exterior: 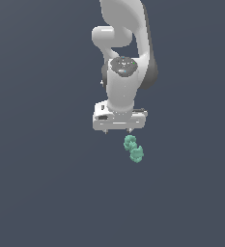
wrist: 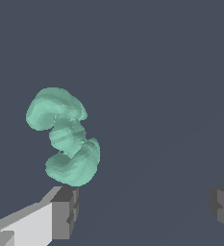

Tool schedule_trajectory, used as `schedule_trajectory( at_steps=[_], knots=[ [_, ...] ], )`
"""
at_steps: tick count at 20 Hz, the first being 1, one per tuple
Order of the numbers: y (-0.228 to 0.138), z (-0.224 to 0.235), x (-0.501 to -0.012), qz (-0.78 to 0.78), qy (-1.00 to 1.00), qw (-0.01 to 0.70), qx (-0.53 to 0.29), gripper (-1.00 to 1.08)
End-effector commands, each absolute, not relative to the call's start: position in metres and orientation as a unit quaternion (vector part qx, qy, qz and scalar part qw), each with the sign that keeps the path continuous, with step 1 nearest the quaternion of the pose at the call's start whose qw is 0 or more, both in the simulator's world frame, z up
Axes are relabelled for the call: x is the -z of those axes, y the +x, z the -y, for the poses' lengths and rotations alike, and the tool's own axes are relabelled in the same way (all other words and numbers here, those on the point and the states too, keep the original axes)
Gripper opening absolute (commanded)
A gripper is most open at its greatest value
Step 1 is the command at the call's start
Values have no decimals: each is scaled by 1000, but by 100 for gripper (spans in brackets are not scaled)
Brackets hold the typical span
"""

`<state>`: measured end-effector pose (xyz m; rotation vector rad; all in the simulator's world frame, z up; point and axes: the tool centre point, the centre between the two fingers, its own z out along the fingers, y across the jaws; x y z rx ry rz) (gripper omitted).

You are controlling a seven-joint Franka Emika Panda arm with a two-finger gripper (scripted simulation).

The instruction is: Pick up the object and move it to a goal position.

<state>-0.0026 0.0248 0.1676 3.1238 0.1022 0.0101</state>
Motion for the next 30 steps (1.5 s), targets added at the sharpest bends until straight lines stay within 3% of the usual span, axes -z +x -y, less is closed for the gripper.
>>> schedule_trajectory(
  at_steps=[1, 19, 30],
  knots=[
    [-3, -25, -168, -33, 999, 8, -3, 100],
    [-6, -39, -152, -75, 997, 8, 5, 100],
    [17, -85, -147, -181, 983, 3, 2, 100]
  ],
)
